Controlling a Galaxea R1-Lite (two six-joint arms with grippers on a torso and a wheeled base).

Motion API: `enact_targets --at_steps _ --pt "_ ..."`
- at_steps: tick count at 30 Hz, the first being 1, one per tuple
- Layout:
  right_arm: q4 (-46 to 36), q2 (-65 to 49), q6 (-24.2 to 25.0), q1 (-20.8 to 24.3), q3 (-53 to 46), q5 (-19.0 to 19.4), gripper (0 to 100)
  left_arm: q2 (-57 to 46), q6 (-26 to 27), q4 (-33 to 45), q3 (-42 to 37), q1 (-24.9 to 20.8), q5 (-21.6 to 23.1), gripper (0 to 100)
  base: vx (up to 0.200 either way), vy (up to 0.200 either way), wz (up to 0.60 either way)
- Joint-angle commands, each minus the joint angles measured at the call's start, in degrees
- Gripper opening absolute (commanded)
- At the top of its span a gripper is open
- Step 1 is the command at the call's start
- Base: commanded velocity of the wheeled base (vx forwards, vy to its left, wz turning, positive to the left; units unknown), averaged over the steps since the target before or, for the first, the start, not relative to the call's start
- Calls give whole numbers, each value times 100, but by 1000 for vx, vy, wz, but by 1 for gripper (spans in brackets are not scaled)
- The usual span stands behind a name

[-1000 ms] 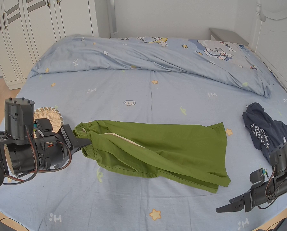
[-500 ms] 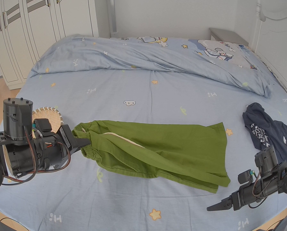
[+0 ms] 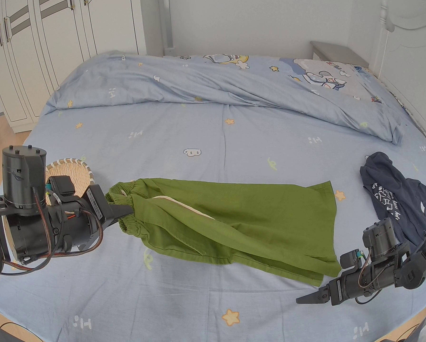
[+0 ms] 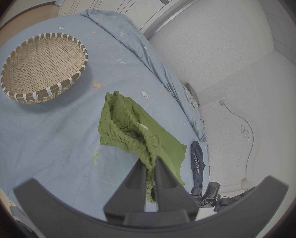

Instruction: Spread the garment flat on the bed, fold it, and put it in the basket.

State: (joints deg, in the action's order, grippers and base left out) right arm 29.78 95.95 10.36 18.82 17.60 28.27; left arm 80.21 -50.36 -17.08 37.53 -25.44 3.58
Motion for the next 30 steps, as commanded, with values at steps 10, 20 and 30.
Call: enact_targets --at_steps 10,20,30 --pt "494 222 238 -37 -11 -14 100 -50 0 -6 -18 -13 2 0 0 0 0" --pt "898 187 423 -45 24 -14 100 -50 0 3 -18 -13 2 0 0 0 0" --pt "907 205 423 -195 24 -23 100 -59 0 3 -27 -13 2 0 0 0 0"
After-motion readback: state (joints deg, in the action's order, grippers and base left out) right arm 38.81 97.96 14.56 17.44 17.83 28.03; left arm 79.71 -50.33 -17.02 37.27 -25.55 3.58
